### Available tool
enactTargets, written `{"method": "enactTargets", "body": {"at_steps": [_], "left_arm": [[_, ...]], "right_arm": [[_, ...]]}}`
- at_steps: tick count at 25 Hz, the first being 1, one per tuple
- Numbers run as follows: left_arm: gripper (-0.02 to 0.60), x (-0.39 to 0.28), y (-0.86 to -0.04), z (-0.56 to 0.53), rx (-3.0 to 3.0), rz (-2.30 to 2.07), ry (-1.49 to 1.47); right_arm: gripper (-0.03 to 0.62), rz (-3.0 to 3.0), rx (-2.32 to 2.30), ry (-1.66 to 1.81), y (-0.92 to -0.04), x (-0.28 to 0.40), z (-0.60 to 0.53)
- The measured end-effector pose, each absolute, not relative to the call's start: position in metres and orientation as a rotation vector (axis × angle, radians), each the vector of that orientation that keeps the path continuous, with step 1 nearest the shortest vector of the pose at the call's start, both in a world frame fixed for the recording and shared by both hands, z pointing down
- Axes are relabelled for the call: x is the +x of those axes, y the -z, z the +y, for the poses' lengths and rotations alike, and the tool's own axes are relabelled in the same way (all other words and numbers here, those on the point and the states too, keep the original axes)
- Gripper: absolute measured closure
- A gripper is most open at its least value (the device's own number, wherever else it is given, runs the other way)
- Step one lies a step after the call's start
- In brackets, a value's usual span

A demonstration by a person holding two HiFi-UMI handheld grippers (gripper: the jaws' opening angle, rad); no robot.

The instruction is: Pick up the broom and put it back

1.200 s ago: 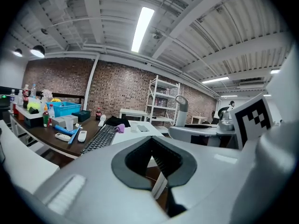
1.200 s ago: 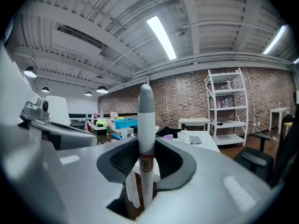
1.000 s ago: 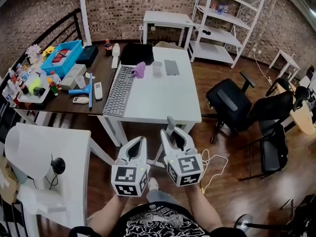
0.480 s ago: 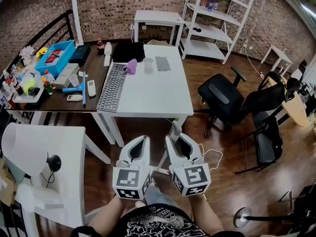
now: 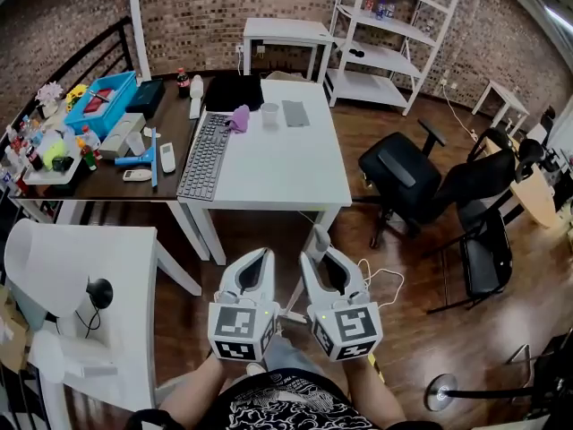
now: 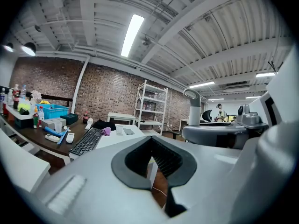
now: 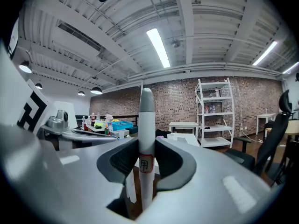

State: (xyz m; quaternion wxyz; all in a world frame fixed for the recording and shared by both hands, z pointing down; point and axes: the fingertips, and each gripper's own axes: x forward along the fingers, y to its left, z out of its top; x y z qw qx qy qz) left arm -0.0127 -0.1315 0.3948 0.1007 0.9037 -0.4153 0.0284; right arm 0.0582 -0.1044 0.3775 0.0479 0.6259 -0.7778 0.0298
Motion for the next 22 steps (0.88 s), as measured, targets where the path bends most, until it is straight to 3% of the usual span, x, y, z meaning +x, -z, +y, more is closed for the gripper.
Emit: {"method": "enactTargets", "body": {"at_steps": [22], "left_arm": [[0.577, -0.035, -0.412, -0.182, 2.592, -1.314, -0.148]], "right_arm": [[0.496, -2.449, 1.787, -0.091, -0.408, 0.028, -0.197]]}}
